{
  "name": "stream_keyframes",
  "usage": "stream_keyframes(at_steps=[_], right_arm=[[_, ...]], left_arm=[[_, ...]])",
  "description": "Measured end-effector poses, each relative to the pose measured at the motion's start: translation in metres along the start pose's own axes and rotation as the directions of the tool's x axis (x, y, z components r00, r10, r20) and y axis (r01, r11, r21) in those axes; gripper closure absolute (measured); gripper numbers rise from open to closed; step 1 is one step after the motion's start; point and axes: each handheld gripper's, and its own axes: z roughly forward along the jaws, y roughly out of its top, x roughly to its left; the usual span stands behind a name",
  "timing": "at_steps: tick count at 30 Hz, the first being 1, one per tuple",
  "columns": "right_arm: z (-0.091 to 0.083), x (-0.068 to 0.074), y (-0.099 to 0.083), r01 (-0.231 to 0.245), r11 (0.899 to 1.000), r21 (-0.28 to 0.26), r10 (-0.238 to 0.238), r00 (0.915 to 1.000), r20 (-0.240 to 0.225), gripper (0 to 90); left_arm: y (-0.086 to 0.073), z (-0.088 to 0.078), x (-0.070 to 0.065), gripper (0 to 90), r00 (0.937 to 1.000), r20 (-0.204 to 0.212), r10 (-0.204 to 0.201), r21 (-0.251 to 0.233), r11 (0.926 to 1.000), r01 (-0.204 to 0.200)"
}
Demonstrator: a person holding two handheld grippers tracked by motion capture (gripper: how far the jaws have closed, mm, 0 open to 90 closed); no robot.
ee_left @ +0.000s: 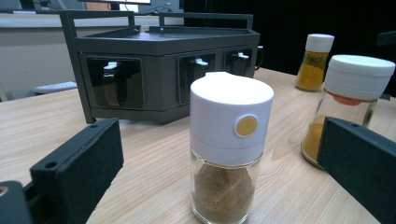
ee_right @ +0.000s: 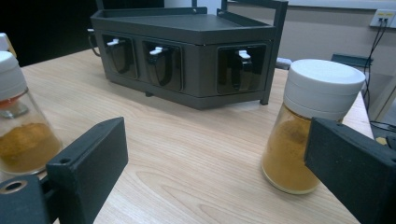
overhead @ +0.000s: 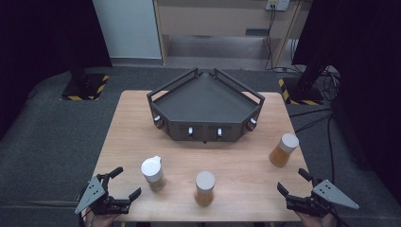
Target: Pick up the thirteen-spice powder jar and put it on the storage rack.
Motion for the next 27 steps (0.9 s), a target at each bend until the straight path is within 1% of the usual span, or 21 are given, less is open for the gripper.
stream_keyframes(at_steps=[1, 7, 12, 15, 16, 18, 23, 24, 26, 27], right_arm=[[-0.0004, 0.0006, 0.0, -0.001, 1.0, 0.001, 0.001, 1.0, 0.005, 6.1], [-0.0001, -0.0027, -0.0016, -0.022, 1.0, -0.004, 0.022, 0.9997, 0.001, 5.9], [0.0002, -0.003, -0.0017, -0.017, 1.0, -0.003, 0.017, 0.9998, -0.008, 6.0], [-0.0005, -0.0037, -0.0024, -0.024, 1.0, -0.009, 0.024, 0.9997, -0.009, 6.0], [-0.0007, -0.005, -0.0028, -0.034, 0.999, -0.013, 0.034, 0.9993, -0.014, 6.0], [-0.0011, -0.0063, -0.0039, -0.038, 0.999, -0.022, 0.037, 0.9991, -0.018, 6.1], [-0.0003, -0.0051, -0.0023, -0.041, 0.999, -0.007, 0.041, 0.9991, -0.008, 6.1], [-0.0001, -0.0055, -0.0025, -0.045, 0.999, -0.007, 0.045, 0.9989, -0.009, 6.2], [-0.0005, -0.0065, -0.0032, -0.049, 0.999, -0.011, 0.049, 0.9987, -0.013, 6.2], [-0.0007, -0.0066, -0.0033, -0.051, 0.999, -0.012, 0.051, 0.9986, -0.013, 6.1]], left_arm=[[-0.0005, 0.0001, 0.0004, 0.0, 1.0, 0.0, -0.002, -0.004, 1.0, 0.002], [0.0, 0.0008, 0.0007, 0.0, 1.0, 0.005, -0.001, -0.001, 1.0, 0.001], [0.0, 0.0004, 0.0005, 0.0, 1.0, 0.004, -0.005, -0.001, 1.0, 0.005], [-0.0005, 0.0006, 0.0007, 0.0, 1.0, 0.002, -0.007, 0.002, 1.0, 0.007], [-0.0004, 0.0005, 0.0008, 0.0, 1.0, 0.002, -0.006, 0.003, 1.0, 0.006], [-0.0009, 0.0, 0.0017, 0.0, 0.9999, 0.006, -0.013, -0.002, 0.9999, 0.013], [0.0005, -0.0013, 0.0002, 0.0, 0.9998, -0.003, -0.018, -0.005, 0.9998, 0.018], [0.0004, -0.0016, 0.0004, 0.0, 0.9997, 0.002, -0.024, -0.012, 0.9996, 0.024], [0.002, -0.002, -0.0013, 0.0, 0.9999, -0.006, -0.013, -0.013, 0.9998, 0.013], [0.0032, -0.0016, -0.0013, 0.0, 0.9998, -0.005, -0.02, -0.016, 0.9997, 0.02]])
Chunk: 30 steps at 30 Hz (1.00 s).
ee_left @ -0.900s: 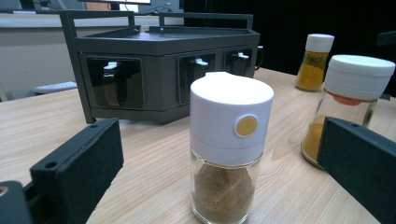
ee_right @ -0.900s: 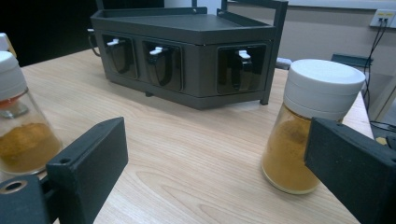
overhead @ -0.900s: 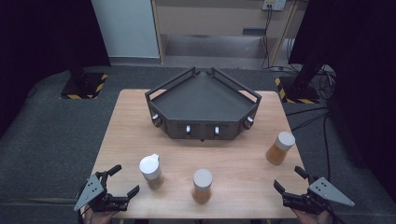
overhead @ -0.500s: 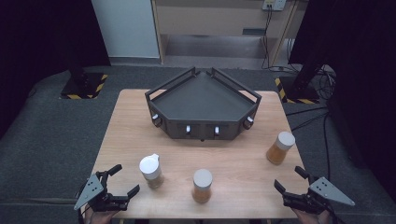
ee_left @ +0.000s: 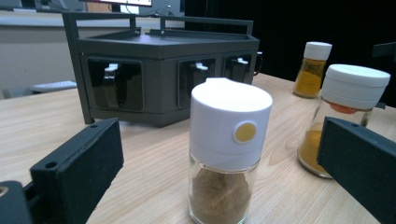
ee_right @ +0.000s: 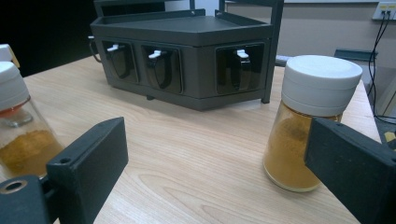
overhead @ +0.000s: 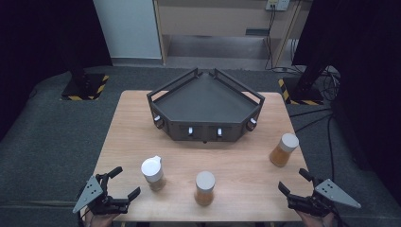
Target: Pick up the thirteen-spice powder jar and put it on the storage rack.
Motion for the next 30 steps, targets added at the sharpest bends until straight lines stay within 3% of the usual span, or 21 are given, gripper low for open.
stream_keyframes(at_steps=[5, 7, 9, 23, 30], right_arm=[[-0.001, 0.001, 0.0, 0.004, 1.0, 0.0, -0.004, 1.0, 0.002, 6.1], [-0.001, 0.001, 0.001, 0.003, 1.0, 0.003, -0.003, 1.0, 0.002, 6.1], [0.0, 0.001, 0.001, 0.004, 1.0, 0.007, -0.004, 1.0, 0.003, 6.2], [0.0, 0.001, 0.001, 0.005, 1.0, 0.007, -0.005, 1.0, 0.004, 6.4], [-0.001, 0.001, 0.001, 0.007, 1.0, 0.005, -0.007, 1.0, 0.002, 6.5]], left_arm=[[0.011, 0.0, -0.001, 0.0, 0.9999, -0.002, 0.011, 0.023, 0.9997, -0.011], [0.018, 0.0, -0.004, 0.0, 0.9995, -0.028, 0.016, 0.046, 0.9989, -0.015], [0.024, 0.001, 0.0, 0.0, 0.9999, -0.016, -0.001, 0.058, 0.9983, 0.002], [0.058, 0.004, 0.008, 0.0, 1.0, -0.006, 0.003, 0.088, 0.9961, -0.002], [0.075, 0.014, 0.012, 0.0, 0.9994, 0.032, 0.015, 0.122, 0.9924, -0.019]])
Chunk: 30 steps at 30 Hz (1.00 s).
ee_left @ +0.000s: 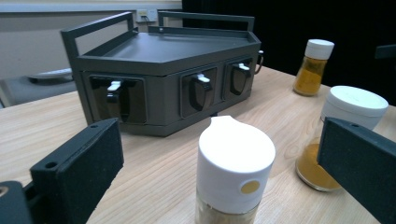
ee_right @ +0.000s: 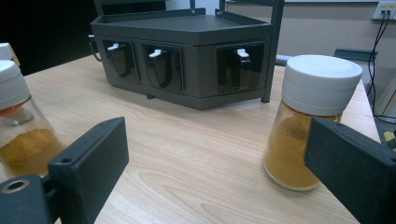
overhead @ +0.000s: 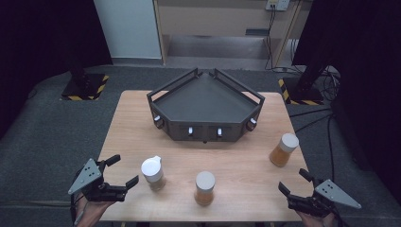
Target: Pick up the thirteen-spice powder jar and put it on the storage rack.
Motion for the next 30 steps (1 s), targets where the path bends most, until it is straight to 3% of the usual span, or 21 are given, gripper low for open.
stream_keyframes(at_steps=[11, 30], right_arm=[[0.0, 0.0, 0.0, -0.003, 1.0, 0.0, 0.003, 1.0, 0.0, 6.8], [0.0, 0.0, 0.0, 0.001, 1.0, 0.0, -0.001, 1.0, -0.007, 7.1]], left_arm=[[0.013, 0.021, 0.003, 0.0, 0.9991, 0.041, 0.013, 0.05, 0.9987, -0.015], [0.012, 0.059, 0.004, 0.0, 0.9965, 0.079, 0.027, 0.133, 0.9904, -0.038]])
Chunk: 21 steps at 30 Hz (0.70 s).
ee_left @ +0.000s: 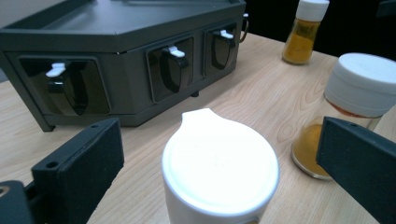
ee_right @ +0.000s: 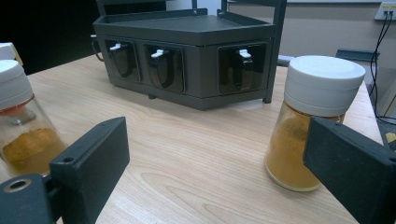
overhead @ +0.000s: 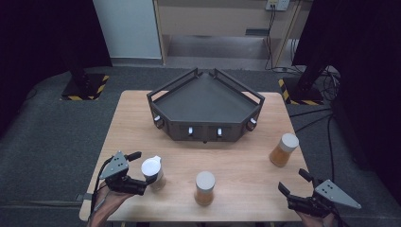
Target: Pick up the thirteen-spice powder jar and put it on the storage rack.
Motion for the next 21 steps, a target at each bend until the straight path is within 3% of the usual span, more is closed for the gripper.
stream_keyframes(at_steps=[13, 21], right_arm=[[0.0, 0.0, 0.0, 0.0, 1.0, -0.002, 0.0, 1.0, -0.001, 7.3], [0.0, 0.0, 0.0, -0.001, 1.0, 0.002, 0.001, 1.0, -0.001, 7.4]], left_arm=[[-0.013, 0.017, 0.003, 4.0, 0.9998, 0.006, -0.019, 0.012, 0.9997, 0.019], [-0.025, 0.023, 0.003, 13.5, 0.9999, 0.007, -0.012, -0.012, 0.9999, 0.012]])
